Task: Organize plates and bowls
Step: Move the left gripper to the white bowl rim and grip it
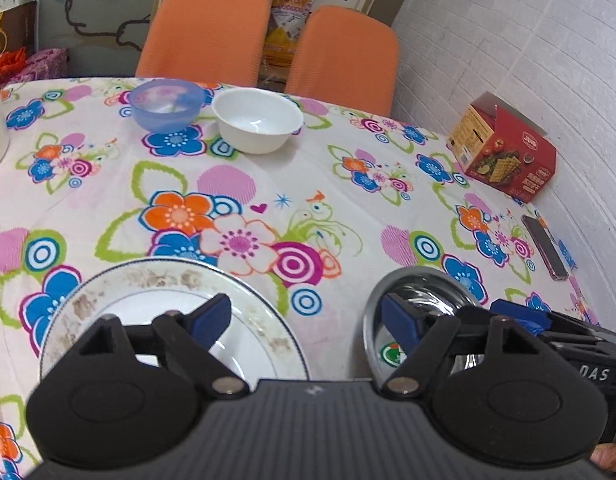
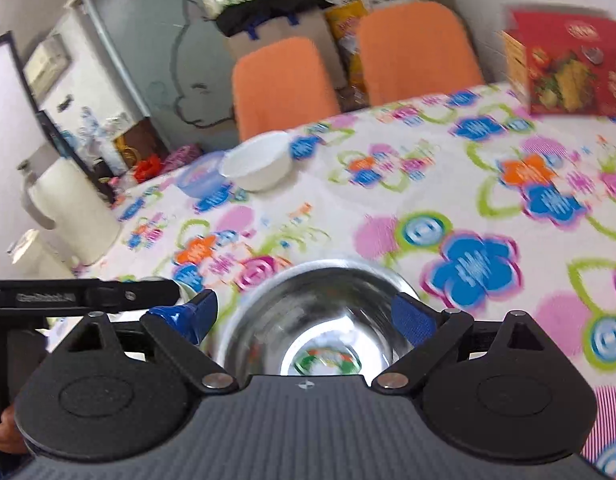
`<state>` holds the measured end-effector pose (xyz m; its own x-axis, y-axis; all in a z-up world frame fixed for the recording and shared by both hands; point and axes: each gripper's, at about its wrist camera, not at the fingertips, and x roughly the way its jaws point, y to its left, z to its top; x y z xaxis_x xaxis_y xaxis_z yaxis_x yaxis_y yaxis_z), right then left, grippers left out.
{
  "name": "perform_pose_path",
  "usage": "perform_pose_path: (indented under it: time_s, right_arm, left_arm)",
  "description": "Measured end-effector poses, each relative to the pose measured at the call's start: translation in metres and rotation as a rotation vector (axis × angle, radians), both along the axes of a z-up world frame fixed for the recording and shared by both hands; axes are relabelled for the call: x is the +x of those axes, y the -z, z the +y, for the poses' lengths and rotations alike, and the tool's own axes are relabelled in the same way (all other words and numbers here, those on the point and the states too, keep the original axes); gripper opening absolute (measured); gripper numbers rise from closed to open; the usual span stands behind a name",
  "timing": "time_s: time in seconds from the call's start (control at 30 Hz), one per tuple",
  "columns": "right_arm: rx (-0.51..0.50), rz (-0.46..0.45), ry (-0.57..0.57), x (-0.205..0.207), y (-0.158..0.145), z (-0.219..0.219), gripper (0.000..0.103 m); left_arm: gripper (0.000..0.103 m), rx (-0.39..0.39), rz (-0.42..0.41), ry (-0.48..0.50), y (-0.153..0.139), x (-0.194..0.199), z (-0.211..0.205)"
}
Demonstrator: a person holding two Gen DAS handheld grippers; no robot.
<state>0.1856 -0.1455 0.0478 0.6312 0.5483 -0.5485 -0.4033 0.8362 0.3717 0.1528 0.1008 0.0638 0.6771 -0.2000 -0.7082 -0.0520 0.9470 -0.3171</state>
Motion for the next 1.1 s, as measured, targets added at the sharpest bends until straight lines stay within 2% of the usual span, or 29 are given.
perform_pose_path:
  time_s: [0.1,0.17,0.23,0.33,0.43,0.63,0.77,0.97,1.03,1.1]
  right_arm:
    - [-0.016,-0.08,-0.044,0.023,-0.021,0.015,0.082]
    - [-0.077,-0.116,-0.07,0.048,-0.03,0.031,0.082]
    - [-0.139,-0.112,-0.068,0.078,-0.034,0.048,0.082]
    - [-0.176,-0.099,-0.087,0.124,-0.031,0.073,0.082]
    - [-0.23,-0.079,-0.105,0.162,-0.023,0.101,0.082]
    - [-0.362,-0.11,-0.174,0.208,-0.003,0.143,0.082]
    - [-0.389,-0.116,-0.213,0.23,0.006,0.155,0.082]
    - [-0.394,-0.104,-0.234,0.255,0.023,0.17,0.079]
    - [-0.397,-0.099,-0.257,0.257,0.03,0.174,0.077]
    - [-0.372,-0.074,-0.299,0.256,0.037,0.177,0.076]
  left_arm:
    - [0.077,-0.043,-0.014,-0.058,-0.007,0.019,0.022]
    - [0.077,-0.088,-0.028,-0.122,-0.012,0.039,0.037]
    - [0.077,-0.138,-0.025,-0.202,-0.013,0.063,0.053]
    - [0.077,-0.194,0.004,-0.318,-0.009,0.1,0.071]
    - [0.077,-0.231,0.045,-0.387,0.002,0.134,0.083]
    - [0.077,-0.323,0.132,-0.439,0.03,0.182,0.095]
    - [0.076,-0.36,0.166,-0.454,0.042,0.207,0.098]
    - [0.072,-0.338,0.194,-0.445,0.053,0.232,0.094]
    - [0.066,-0.321,0.189,-0.438,0.053,0.234,0.095]
    - [0.053,-0.298,0.192,-0.419,0.053,0.238,0.094]
